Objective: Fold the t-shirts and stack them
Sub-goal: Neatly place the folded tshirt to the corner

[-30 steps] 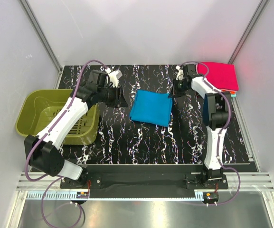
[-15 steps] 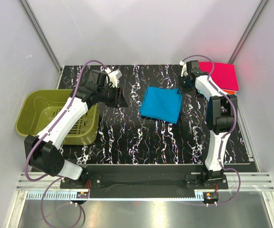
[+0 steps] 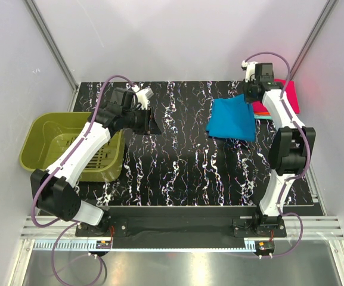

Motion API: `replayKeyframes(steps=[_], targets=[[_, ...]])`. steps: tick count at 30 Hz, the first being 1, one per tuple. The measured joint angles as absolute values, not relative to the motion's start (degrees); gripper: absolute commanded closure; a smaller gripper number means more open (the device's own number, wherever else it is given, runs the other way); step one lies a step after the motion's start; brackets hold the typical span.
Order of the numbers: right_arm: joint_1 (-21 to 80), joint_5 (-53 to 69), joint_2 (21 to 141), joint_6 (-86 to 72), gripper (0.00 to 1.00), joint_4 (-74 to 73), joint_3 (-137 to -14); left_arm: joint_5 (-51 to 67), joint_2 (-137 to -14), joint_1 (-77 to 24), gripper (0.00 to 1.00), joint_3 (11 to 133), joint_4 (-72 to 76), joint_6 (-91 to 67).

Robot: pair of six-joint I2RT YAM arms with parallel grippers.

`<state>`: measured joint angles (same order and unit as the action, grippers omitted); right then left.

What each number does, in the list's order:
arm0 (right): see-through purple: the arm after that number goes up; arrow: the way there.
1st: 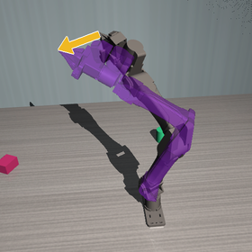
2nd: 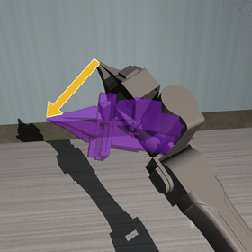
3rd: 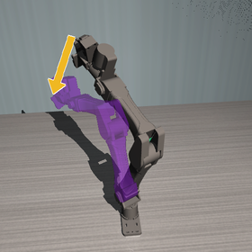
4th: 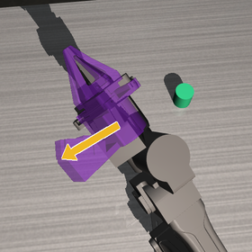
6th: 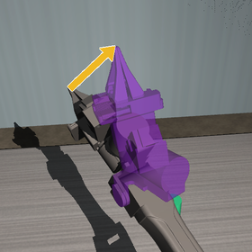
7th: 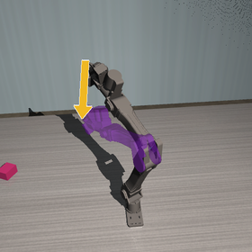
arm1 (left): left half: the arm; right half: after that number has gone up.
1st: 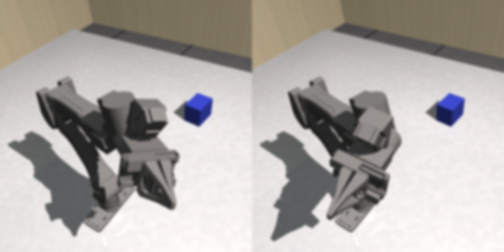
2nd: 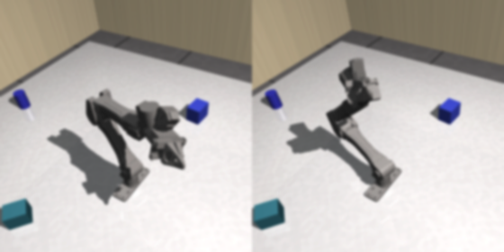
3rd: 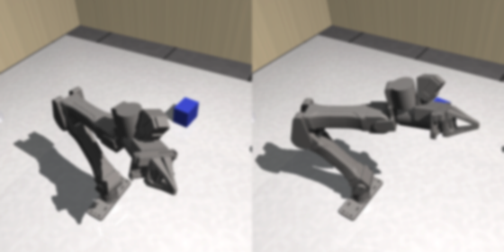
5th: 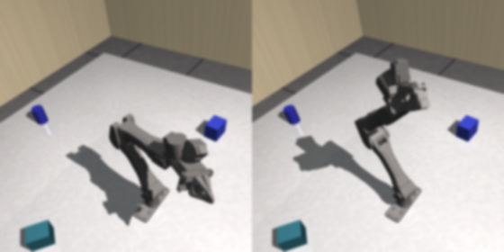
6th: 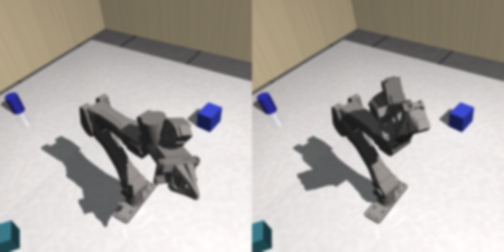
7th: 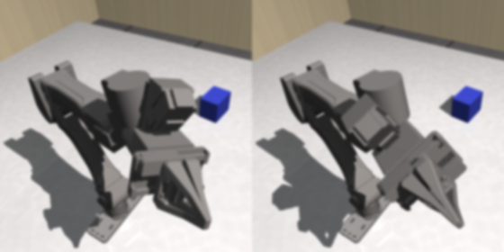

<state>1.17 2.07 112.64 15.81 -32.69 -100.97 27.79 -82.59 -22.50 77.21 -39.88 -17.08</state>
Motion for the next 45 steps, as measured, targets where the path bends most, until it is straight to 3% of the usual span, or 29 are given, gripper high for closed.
replayKeyframes(steps=[16,37,45], targets=[[-7.0,2.0,114.9,23.8,1.0,-33.8,-116.3,28.8,-82.7,-22.5,0.68,76.2,-39.3,-17.6],[-13.5,7.7,126.8,25.4,1.0,-47.5,-141.5,30.8,-82.7,-22.5,0.67,76.1,-39.2,-17.6],[-13.7,9.1,128.1,25.7,1.0,-50.7,-144.2,31.7,-82.7,-22.5,0.67,75.5,-39.0,-17.8]])
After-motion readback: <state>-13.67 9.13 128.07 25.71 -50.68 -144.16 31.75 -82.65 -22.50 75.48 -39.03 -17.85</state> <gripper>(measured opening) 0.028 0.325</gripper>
